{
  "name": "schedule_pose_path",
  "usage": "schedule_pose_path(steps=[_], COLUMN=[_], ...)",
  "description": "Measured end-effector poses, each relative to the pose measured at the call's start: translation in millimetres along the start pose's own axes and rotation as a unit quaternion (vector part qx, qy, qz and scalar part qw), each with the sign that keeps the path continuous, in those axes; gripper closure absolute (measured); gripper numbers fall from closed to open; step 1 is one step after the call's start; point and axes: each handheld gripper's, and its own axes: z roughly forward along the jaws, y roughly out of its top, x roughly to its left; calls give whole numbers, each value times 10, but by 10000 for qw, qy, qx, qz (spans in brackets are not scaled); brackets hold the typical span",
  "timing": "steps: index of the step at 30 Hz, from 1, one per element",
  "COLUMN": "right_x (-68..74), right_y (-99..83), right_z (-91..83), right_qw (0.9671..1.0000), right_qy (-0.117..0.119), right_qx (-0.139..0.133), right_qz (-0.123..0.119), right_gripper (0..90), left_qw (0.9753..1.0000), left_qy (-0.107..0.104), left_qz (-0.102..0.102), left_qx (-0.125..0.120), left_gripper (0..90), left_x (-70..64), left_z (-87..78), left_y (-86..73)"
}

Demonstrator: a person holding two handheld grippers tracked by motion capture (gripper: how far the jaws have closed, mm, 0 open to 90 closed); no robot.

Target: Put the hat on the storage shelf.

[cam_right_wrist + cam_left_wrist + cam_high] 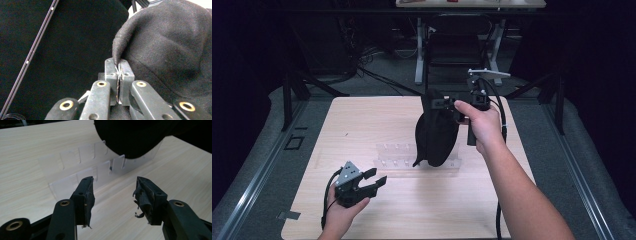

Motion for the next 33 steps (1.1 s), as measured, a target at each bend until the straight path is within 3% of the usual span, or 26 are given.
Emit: schedule_pose_path(steps=[7, 12, 18, 33], right_x=[4, -13, -22, -31], right_y=[-7, -10, -1, 9], right_z=[44, 52, 49, 47], right_qw=[10000, 9999, 9999, 9999], right_qy=[64, 108, 92, 78], right_qx=[-5, -9, -62, -133], right_qz=[-13, 28, 28, 67], right_gripper=[881, 881, 881, 880], left_qw=[9998, 9991, 9985, 9976], left_qy=[-66, -244, -276, -449], left_qz=[167, 339, 463, 529], left_qx=[-27, -50, -74, -59], left_gripper=[520, 519, 520, 628], left_x=[-107, -244, -332, -514], left_z=[137, 255, 339, 514], left_y=[196, 342, 440, 572])
